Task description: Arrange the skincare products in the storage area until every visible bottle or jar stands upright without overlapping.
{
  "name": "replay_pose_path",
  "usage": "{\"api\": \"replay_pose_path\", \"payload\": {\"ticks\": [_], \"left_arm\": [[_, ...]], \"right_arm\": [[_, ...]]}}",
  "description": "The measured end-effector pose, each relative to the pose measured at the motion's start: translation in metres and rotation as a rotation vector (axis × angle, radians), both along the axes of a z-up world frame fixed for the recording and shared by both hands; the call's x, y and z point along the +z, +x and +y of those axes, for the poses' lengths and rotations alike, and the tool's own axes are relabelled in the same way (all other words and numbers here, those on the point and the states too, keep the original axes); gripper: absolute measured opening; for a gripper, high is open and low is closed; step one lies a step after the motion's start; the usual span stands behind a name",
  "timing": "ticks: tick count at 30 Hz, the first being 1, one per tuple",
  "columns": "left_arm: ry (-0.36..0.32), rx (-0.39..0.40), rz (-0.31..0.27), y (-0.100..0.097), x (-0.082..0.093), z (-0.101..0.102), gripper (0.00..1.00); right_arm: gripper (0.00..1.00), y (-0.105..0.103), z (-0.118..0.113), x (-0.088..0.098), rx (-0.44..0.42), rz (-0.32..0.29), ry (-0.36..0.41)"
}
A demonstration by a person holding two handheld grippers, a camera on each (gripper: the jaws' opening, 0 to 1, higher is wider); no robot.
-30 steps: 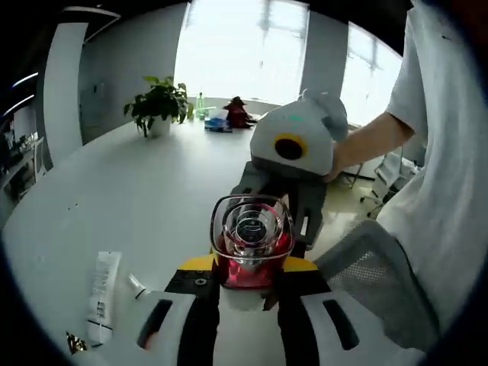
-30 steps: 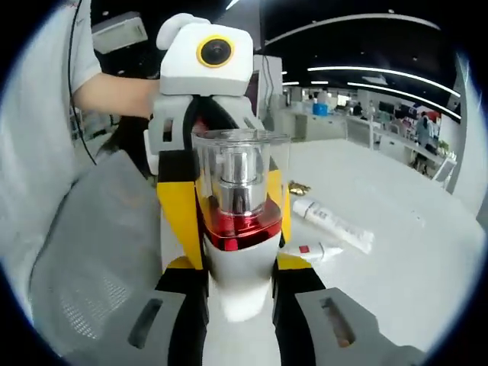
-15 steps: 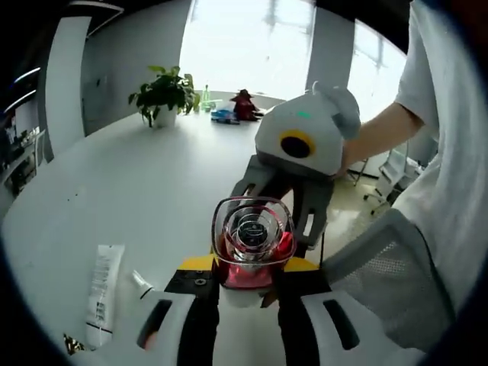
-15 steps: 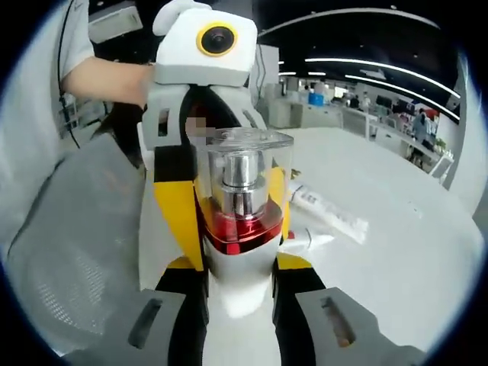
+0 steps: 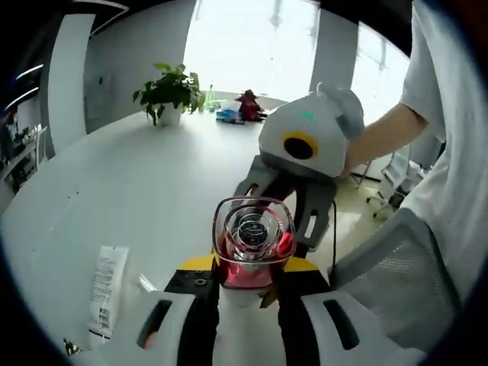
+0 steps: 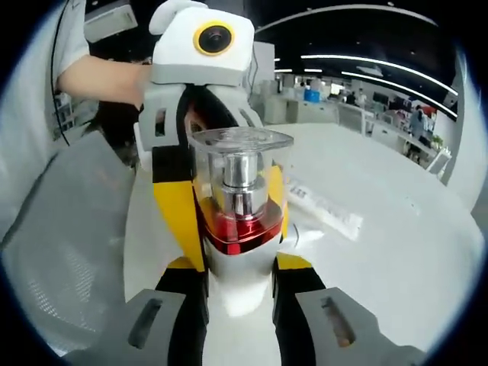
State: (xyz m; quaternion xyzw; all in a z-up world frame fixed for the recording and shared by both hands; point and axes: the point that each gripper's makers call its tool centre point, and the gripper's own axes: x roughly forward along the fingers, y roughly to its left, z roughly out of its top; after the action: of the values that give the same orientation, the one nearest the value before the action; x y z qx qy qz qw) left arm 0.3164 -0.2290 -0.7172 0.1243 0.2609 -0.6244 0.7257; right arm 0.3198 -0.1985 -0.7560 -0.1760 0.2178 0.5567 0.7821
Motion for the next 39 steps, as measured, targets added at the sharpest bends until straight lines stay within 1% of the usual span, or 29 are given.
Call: {"api": "replay_pose_path", "payload": {"ticks": [2, 5, 12, 20, 22, 29, 34, 39], "left_arm": [[-0.007, 0.003, -0.006, 0.004, 0.0, 0.001, 0.23], [-0.018, 0.0, -0.032, 0.008, 0.001, -0.001, 0.24], [-0.031, -0.004, -0.06, 0.021, 0.0, -0.003, 0.24], [-0.016, -0.02, -0.084, 0.027, 0.001, -0.008, 0.24], [-0.017, -0.027, -0.101, 0.029, 0.001, -0.01, 0.23], [-0.029, -0.032, -0.103, 0.035, 0.002, -0.016, 0.23], [-0.037, -0.014, -0.102, 0.043, 0.001, -0.016, 0.23], [-0.044, 0.004, -0.116, 0.052, 0.0, -0.015, 0.23]], "right_arm": [[0.31, 0.003, 0.0, 0.0, -0.001, -0.004, -0.002], [0.31, 0.008, -0.001, 0.0, 0.002, -0.022, -0.011], [0.31, 0.025, -0.005, -0.001, -0.012, -0.049, -0.018], [0.31, 0.035, -0.007, -0.003, -0.054, -0.056, 0.033], [0.31, 0.036, -0.007, -0.002, -0.067, -0.059, 0.041], [0.31, 0.041, -0.009, 0.001, -0.107, -0.066, 0.061], [0.31, 0.047, -0.011, 0.0, -0.131, -0.068, 0.072], [0.31, 0.054, -0.013, 0.001, -0.159, -0.07, 0.079]]}}
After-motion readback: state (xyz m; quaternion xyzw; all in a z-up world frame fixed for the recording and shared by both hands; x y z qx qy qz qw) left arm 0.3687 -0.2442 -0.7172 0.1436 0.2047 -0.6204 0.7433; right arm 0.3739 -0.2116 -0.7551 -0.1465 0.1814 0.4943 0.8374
